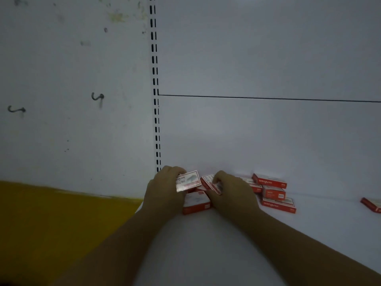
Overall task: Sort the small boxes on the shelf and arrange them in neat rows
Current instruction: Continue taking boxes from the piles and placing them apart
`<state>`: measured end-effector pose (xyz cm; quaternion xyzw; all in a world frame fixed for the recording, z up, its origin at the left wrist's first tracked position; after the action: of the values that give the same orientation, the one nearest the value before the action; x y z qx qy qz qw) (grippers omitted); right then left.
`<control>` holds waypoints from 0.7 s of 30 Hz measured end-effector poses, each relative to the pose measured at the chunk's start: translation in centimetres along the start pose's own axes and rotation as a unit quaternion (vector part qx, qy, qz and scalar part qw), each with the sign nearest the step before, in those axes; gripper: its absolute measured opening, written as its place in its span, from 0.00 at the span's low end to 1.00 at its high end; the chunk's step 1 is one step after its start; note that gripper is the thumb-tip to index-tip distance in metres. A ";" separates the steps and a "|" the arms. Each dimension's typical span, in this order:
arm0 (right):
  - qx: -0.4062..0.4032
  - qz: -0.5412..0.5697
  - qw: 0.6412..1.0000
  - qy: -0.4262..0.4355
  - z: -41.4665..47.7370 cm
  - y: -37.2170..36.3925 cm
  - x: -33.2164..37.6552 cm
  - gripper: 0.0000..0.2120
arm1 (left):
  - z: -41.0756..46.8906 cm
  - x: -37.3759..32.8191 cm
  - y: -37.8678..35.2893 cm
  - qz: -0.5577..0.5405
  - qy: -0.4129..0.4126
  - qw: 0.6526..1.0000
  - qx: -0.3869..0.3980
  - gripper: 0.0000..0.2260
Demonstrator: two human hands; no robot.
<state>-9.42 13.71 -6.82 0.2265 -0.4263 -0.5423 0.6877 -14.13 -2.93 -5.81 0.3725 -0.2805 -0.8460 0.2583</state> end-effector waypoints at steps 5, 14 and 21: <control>-0.029 0.047 0.998 0.036 -0.4 0.6 0.0 0.16 | 0.0 0.1 0.8 0.022 -0.024 0.999 -0.014 0.16; -0.050 0.006 0.996 0.077 -1.6 2.0 1.0 0.17 | -0.3 -0.2 1.7 0.070 -0.055 0.996 -0.015 0.15; -0.008 -0.091 0.993 0.076 -4.4 6.0 -0.8 0.18 | -0.9 -3.3 0.7 0.088 -0.134 0.987 0.031 0.17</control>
<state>-2.51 15.67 -4.76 0.2990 -0.3459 -0.5873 0.6678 -11.29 -1.54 -4.25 0.2376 -0.3702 -0.8533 0.2801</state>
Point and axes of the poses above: each hand's wrist, its own z-axis towards the middle knuckle, its own y-axis out of the back of the hand, x = y × z, the point moved 4 cm from there along z, towards the middle knuckle, and after that the axes turned 2 degrees about -z, right-handed, at the moved point
